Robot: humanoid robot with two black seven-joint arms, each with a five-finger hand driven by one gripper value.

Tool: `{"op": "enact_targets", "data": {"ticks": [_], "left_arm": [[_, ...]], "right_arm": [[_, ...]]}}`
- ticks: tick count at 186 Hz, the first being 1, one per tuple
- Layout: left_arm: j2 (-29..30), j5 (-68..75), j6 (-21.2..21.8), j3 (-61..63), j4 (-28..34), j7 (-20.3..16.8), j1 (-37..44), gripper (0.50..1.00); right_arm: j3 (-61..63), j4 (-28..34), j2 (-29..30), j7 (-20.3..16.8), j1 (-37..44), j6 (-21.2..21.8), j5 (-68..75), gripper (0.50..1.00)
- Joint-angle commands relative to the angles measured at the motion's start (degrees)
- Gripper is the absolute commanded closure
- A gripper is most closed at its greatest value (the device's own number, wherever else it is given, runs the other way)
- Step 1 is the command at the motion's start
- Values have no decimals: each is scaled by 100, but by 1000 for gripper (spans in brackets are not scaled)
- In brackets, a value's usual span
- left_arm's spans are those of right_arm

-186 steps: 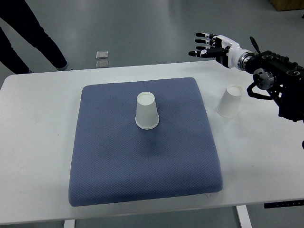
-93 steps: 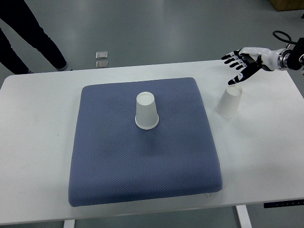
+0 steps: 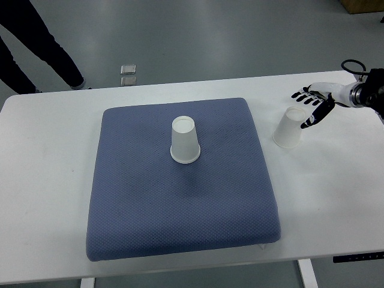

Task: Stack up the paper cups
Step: 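Close the right hand fingers around the white paper cup, then lift the cup with the right hand and carry it over the pad cup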

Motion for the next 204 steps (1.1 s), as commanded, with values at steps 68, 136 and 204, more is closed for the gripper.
{"op": "enact_targets", "data": {"ticks": [68, 136, 204], "left_arm": [[0, 0, 1, 0, -2, 0, 0, 500], [0, 0, 1, 0, -2, 0, 0, 500], [0, 0, 1, 0, -2, 0, 0, 500]], "right_arm": [[-29, -15, 287, 9, -215, -364, -7, 621], [-204, -76, 296, 44, -233, -373, -24, 844], [-134, -76, 216, 62, -110, -364, 28, 912]]}}
